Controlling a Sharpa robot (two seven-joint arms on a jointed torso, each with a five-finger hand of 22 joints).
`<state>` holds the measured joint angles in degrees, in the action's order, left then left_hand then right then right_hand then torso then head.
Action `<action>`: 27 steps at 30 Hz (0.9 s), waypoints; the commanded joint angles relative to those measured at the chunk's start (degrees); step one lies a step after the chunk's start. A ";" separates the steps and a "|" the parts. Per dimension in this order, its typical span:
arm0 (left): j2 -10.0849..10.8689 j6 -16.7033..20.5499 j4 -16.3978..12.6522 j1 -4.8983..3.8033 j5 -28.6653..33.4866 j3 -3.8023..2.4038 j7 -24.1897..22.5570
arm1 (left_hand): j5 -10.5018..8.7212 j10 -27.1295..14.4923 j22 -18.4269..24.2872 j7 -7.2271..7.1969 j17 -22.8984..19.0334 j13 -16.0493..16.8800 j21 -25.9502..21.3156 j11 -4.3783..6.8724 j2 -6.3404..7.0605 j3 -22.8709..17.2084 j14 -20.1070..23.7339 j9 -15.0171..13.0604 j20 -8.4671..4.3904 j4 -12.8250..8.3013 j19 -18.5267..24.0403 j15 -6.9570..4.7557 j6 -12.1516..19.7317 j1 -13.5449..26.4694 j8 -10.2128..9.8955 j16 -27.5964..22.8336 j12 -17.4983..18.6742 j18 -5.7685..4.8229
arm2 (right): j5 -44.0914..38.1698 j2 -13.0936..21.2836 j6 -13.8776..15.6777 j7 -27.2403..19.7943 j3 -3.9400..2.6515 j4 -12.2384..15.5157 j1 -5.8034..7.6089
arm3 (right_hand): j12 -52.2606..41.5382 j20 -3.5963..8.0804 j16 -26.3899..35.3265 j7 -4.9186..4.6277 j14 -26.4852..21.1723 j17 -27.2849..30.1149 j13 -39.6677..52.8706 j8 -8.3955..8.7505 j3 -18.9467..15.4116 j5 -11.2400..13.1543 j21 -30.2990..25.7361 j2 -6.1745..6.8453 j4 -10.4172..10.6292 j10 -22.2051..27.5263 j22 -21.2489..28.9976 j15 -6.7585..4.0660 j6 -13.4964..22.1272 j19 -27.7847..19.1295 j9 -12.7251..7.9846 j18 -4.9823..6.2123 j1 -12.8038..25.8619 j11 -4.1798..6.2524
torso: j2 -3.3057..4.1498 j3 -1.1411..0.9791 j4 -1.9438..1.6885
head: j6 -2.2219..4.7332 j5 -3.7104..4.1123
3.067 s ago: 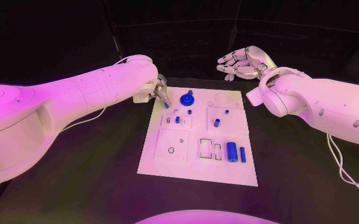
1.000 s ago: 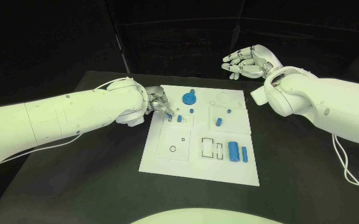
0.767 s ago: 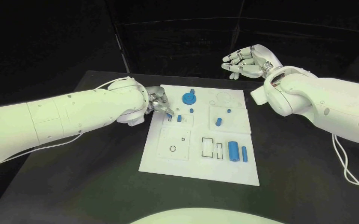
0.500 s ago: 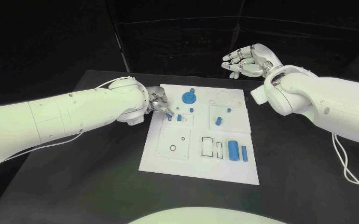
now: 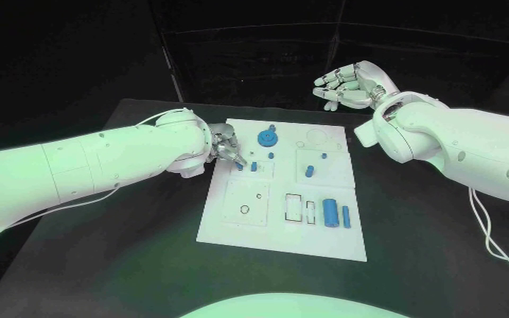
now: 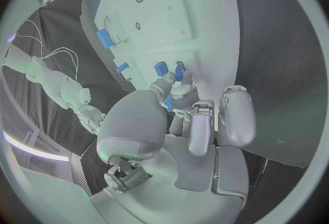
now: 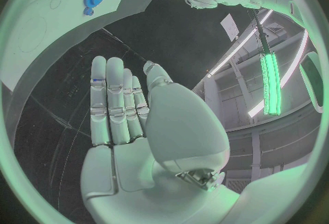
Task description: Assemble the parts on the task board
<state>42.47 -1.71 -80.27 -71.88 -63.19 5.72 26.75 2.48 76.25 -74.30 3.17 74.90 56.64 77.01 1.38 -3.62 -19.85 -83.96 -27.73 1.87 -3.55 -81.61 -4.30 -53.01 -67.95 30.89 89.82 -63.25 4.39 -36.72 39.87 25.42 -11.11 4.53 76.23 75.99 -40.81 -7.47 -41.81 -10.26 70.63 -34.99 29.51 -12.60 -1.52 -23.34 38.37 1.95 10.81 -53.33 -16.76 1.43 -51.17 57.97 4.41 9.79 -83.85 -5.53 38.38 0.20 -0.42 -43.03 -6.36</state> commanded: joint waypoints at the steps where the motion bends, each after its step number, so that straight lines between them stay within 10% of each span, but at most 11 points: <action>1: -0.16 -1.34 -0.07 0.08 -0.35 0.07 0.47 | 0.25 0.34 -0.01 -0.32 15.10 -0.03 0.14 0.04 -0.59 -4.50 -6.04 -3.33 -0.23 -4.10 -0.09 -0.38 0.05 -0.19 0.28 0.18 0.17 -0.32 | -0.12 -0.03 0.06 -0.49 -0.04 0.05 0.11 | -0.38 -0.31 -0.18 -0.06 -0.44 -0.07 -0.05 -0.35 0.04 -0.20 -0.39 -0.31 0.26 0.43 0.04 0.11 0.32 0.12 -0.02 0.60 0.09 -0.11 | 0.02 -0.01 0.01 | -0.07 -0.04; 27: 0.29 -2.41 -0.76 0.09 -0.35 0.09 1.79 | 0.26 0.25 -0.01 -0.35 15.10 -0.38 0.10 0.06 -0.28 -5.45 -6.04 -3.48 -0.25 -4.17 -0.08 -0.38 0.02 0.17 0.54 0.18 0.46 -0.32 | -0.25 -0.01 -0.03 -0.51 -0.04 -0.02 0.10 | -0.42 -0.31 -0.19 -0.06 -0.45 -0.07 -0.08 -0.39 0.06 -0.25 -0.39 -0.33 0.28 0.44 0.04 0.11 0.34 0.12 -0.02 0.60 0.06 -0.10 | -0.01 -0.01 -0.04 | -0.33 -0.12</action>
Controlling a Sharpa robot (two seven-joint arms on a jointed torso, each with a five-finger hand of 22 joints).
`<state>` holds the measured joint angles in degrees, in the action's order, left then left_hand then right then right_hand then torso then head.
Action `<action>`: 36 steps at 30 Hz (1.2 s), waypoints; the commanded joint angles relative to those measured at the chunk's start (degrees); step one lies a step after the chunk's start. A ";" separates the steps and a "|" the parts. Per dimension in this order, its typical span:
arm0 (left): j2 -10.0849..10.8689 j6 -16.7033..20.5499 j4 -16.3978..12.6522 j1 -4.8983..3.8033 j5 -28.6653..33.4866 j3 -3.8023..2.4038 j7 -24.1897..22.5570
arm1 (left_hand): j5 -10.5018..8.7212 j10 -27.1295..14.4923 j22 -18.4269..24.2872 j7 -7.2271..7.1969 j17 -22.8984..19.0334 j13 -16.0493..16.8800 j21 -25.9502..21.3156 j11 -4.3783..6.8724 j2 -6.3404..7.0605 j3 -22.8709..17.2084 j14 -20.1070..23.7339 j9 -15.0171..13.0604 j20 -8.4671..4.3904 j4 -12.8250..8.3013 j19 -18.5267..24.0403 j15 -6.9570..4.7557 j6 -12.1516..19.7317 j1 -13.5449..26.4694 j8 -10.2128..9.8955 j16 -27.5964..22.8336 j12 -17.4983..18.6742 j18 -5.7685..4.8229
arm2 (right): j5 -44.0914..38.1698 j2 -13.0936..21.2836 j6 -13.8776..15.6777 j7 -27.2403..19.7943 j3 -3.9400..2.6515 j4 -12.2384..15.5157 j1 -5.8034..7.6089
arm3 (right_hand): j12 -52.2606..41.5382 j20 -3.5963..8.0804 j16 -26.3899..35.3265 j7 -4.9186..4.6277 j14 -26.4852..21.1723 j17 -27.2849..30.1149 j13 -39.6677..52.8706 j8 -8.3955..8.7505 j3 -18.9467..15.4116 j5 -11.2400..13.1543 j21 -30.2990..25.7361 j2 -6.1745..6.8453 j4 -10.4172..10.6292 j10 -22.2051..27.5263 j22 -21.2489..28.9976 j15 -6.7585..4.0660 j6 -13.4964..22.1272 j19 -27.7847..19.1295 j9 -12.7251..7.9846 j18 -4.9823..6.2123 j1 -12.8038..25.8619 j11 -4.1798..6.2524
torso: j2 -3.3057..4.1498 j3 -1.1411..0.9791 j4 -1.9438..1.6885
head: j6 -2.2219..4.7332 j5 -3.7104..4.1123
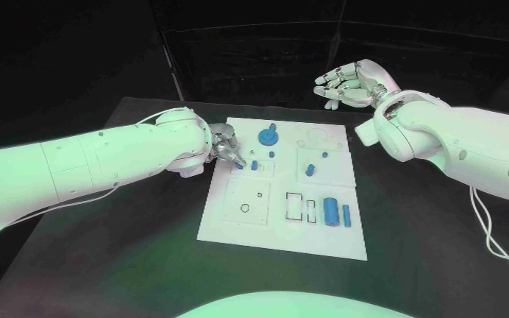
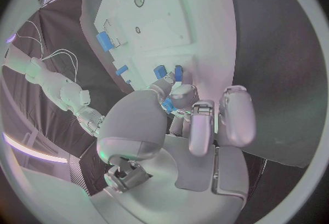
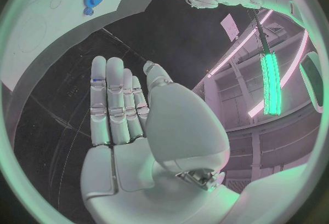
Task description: Assemble the parts on the task board
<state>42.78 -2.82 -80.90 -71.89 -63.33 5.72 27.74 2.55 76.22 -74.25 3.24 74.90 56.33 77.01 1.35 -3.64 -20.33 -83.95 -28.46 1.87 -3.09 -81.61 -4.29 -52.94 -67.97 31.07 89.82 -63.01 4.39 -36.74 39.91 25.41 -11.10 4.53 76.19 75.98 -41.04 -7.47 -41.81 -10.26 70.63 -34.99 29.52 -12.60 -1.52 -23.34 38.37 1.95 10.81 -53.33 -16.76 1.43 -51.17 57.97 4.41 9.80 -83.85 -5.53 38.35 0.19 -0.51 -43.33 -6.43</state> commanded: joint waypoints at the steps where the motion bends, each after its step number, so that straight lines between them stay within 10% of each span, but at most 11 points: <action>1: -0.06 -1.34 -0.11 0.10 -0.22 0.10 0.80 | 0.19 0.27 -0.06 -0.41 15.10 -0.07 0.10 0.09 -0.26 -4.97 -6.05 -2.75 -0.25 -4.63 -0.08 -0.39 -0.05 0.18 0.37 0.18 0.22 -0.32 | -0.23 -0.07 -0.03 -0.52 -0.04 0.01 0.11 | -0.19 -0.31 -0.20 -0.06 -0.45 -0.06 -0.09 -0.39 0.06 -0.25 -0.39 -0.33 0.29 0.44 0.04 0.11 0.34 0.12 -0.02 0.60 0.06 -0.10 | 0.01 -0.01 0.06 | -0.04 -0.06; 36: -1.57 -2.17 1.98 0.09 0.38 0.17 1.02 | 0.19 0.70 -0.34 -1.54 15.10 -0.34 0.05 0.93 4.55 -3.68 -6.05 -3.49 -0.79 0.60 -0.29 -1.08 -2.67 9.61 2.70 0.18 0.19 -0.34 | -0.25 0.07 -0.30 -0.60 -0.04 0.18 0.11 | -0.27 -0.32 -0.22 -0.06 -0.47 -0.06 -0.17 -0.48 0.09 -0.33 -0.41 -0.34 0.36 0.49 0.04 0.11 0.39 0.12 -0.02 0.61 0.05 -0.11 | 0.00 -0.04 0.03 | -0.44 0.24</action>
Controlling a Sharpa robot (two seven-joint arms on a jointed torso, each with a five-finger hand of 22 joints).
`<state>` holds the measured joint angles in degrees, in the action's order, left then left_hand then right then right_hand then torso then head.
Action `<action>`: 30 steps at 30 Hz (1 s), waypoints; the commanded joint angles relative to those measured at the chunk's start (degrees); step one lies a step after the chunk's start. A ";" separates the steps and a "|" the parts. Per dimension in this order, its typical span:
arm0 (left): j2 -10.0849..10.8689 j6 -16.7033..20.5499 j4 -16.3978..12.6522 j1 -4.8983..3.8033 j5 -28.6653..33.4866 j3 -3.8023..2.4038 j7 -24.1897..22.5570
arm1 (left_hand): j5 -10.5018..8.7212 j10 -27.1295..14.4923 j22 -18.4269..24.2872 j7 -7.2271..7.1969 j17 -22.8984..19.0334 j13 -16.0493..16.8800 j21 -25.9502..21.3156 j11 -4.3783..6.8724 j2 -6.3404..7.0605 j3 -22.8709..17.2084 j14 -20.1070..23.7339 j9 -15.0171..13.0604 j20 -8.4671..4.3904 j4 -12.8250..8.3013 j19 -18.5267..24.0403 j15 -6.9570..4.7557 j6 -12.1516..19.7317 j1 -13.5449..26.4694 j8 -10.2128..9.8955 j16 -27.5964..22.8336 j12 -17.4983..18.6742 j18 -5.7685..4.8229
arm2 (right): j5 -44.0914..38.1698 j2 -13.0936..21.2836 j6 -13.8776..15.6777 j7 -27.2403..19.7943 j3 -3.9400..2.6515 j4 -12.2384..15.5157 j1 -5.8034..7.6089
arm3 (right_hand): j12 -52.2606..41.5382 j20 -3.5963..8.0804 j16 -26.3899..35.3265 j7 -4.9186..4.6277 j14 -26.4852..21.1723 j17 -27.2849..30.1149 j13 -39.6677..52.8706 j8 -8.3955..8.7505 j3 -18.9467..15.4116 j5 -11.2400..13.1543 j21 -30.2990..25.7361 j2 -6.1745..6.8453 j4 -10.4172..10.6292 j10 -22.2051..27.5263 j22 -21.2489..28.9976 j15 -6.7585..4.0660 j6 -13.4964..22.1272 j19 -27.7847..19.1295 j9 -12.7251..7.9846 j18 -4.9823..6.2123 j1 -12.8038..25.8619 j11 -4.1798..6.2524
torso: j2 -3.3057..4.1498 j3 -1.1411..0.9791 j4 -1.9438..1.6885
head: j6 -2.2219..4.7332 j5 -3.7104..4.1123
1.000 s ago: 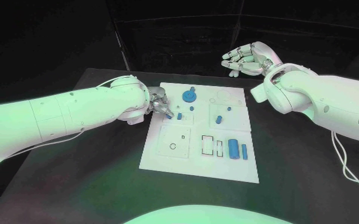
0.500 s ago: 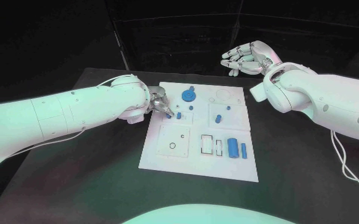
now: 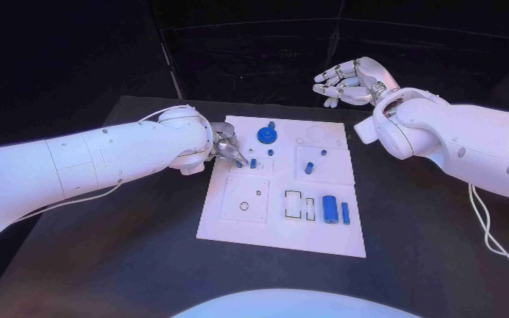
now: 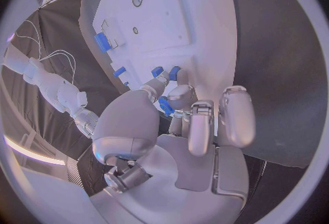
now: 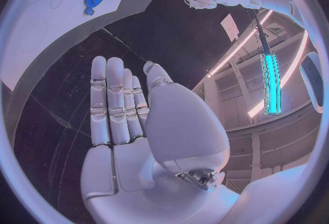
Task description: Assemble the parts on the task board
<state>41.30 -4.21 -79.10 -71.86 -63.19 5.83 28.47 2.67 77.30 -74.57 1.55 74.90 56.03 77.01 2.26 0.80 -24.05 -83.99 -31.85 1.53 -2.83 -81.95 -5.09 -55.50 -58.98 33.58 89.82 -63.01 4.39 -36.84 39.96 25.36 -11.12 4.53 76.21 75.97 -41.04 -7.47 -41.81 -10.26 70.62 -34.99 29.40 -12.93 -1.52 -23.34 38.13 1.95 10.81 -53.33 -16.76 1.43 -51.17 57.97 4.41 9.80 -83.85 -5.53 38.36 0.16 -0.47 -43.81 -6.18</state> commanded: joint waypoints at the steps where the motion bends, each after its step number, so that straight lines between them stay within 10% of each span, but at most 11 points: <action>1: -0.11 -0.68 0.28 0.05 0.25 0.06 0.29 | 0.07 -0.37 -0.01 0.14 15.10 -0.05 0.03 0.01 0.18 0.16 -6.01 -0.12 -0.46 0.50 0.06 -0.29 -0.12 0.83 0.24 0.18 0.19 -0.34 | -0.15 0.03 -0.25 -0.58 -0.04 0.19 0.11 | -0.28 -0.32 -0.23 -0.06 -0.47 -0.06 -0.04 -0.15 0.09 -0.33 -0.17 -0.34 0.37 0.49 0.04 0.11 0.39 0.12 -0.02 0.60 0.05 -0.10 | -0.01 0.00 0.02 | 0.02 -0.02; 30: -0.71 1.59 1.83 0.05 1.92 0.05 -0.30 | 0.06 -0.17 -0.27 0.16 15.10 -0.03 0.01 -0.02 2.53 7.51 -6.01 -0.71 -0.54 5.07 -0.13 -0.31 -0.28 5.55 1.75 0.18 -0.03 -0.40 | -0.15 0.13 -0.14 -0.59 -0.04 0.30 0.11 | -0.32 -0.32 -0.23 -0.08 -0.49 -0.06 -0.09 -0.19 0.06 -0.34 -0.19 -0.33 0.46 0.52 0.04 0.12 0.44 0.11 -0.03 0.60 0.12 -0.13 | -0.01 0.02 -0.01 | 0.05 0.20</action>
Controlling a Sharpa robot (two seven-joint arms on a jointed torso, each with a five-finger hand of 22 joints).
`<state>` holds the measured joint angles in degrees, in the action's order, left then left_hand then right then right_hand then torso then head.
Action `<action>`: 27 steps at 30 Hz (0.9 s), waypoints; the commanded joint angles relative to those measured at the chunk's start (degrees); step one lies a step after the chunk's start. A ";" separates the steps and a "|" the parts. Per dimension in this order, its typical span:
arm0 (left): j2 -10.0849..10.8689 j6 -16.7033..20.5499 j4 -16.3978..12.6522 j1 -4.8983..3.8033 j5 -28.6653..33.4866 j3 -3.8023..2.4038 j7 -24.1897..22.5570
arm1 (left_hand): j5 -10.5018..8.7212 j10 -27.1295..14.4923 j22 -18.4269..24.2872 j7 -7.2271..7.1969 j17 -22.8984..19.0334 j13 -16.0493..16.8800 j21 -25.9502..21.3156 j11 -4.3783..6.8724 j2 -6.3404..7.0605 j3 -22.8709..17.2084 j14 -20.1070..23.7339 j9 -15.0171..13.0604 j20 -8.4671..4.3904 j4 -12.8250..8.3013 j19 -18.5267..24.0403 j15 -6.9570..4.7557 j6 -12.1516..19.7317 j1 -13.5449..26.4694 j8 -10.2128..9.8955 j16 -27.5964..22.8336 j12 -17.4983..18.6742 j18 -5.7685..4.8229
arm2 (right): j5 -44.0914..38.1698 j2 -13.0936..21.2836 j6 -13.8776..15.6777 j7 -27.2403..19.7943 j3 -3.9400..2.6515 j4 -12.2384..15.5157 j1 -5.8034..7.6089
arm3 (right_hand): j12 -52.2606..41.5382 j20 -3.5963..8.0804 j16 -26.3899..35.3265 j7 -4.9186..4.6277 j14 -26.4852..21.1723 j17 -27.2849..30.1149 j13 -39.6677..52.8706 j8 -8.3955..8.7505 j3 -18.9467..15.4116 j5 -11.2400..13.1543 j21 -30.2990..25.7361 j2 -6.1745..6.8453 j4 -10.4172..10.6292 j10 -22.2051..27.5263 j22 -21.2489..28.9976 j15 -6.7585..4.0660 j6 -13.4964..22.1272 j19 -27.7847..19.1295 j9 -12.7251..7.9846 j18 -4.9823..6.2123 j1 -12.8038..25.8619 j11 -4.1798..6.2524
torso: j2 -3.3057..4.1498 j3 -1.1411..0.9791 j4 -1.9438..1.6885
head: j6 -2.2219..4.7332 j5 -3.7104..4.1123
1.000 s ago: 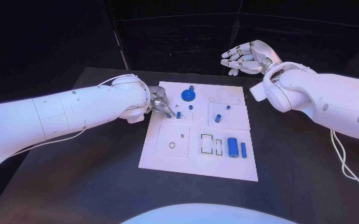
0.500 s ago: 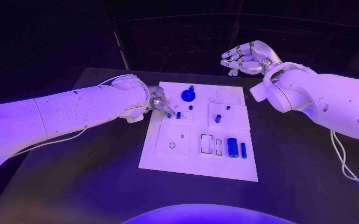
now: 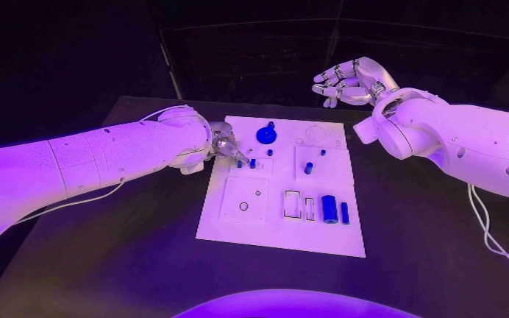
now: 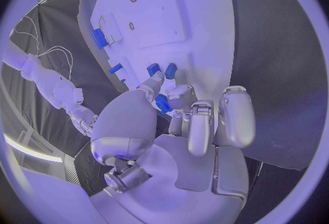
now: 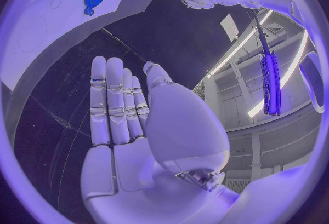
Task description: Assemble the parts on the task board
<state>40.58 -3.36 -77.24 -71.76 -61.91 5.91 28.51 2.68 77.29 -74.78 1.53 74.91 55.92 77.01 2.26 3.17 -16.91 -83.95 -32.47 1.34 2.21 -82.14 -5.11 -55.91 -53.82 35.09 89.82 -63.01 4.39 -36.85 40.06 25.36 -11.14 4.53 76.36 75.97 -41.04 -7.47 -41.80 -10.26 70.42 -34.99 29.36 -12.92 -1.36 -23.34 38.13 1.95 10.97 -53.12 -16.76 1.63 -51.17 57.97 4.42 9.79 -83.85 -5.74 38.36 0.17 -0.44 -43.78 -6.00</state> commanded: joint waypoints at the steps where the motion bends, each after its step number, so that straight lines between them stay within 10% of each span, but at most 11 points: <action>1: 0.03 0.80 -0.05 -0.06 0.65 -0.02 -0.39 | 0.04 -0.16 -0.06 0.18 15.09 0.09 0.01 -0.02 0.17 0.37 -6.05 -0.09 -0.35 0.03 0.06 -0.28 0.14 0.38 0.24 0.18 -0.02 -0.40 | -0.14 0.03 -0.13 -0.57 -0.04 0.15 0.11 | -0.32 -0.32 -0.24 -0.08 -0.28 -0.06 -0.06 -0.19 -0.10 -0.34 -0.18 -0.32 0.30 0.32 0.04 -0.08 0.44 0.11 -0.03 0.60 0.12 0.08 | -0.01 0.01 -0.04 | 0.01 0.02; 21: 2.56 9.17 -2.30 -0.10 6.05 -0.19 -5.61 | 0.06 -1.29 1.51 0.26 15.09 -1.94 -1.56 -0.07 2.21 5.47 -6.05 -0.26 -0.39 0.76 0.91 -0.31 1.02 -0.07 0.68 0.18 1.67 0.01 | -0.14 -0.13 -0.12 -0.61 -0.04 -0.01 0.11 | -0.32 -0.32 -0.24 -0.08 -0.28 -0.06 -0.06 -0.19 -0.10 -0.34 -0.18 -0.32 0.30 0.32 0.04 -0.08 0.44 0.11 -0.03 0.60 0.12 0.08 | -0.02 0.06 -0.04 | 0.02 0.09; 27: 3.28 16.29 -2.52 -0.33 14.29 -0.23 -15.74 | 0.31 -11.64 15.21 2.68 2.93 -16.20 -15.10 -2.24 1.27 8.56 -2.03 1.26 0.81 0.91 9.31 1.41 6.76 -3.36 -1.99 -7.80 14.95 3.03 | -0.14 -0.16 0.00 -0.63 -0.04 -0.10 0.11 | -0.32 -0.32 -0.24 -0.08 -0.28 -0.06 -0.06 -0.19 -0.10 -0.34 -0.18 -0.32 0.30 0.32 0.04 -0.08 0.44 0.11 -0.03 0.60 0.12 0.08 | -0.02 -0.01 -0.09 | 0.31 0.30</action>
<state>43.87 6.41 -79.66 -71.92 -54.37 5.76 21.46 2.68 66.53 -60.80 3.98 74.90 40.92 63.17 0.23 4.59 -8.57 -83.94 -31.36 1.99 3.07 -73.59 -4.02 -49.64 -56.84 33.33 82.76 -49.17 7.11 -36.87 39.96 25.36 -11.16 4.53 76.24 75.97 -41.04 -7.47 -41.80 -10.26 70.43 -34.99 29.38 -12.92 -1.36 -23.34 38.13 1.95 10.96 -53.12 -16.76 1.63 -51.17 57.97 4.42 9.80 -83.85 -5.73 38.36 0.19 -0.49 -43.58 -5.77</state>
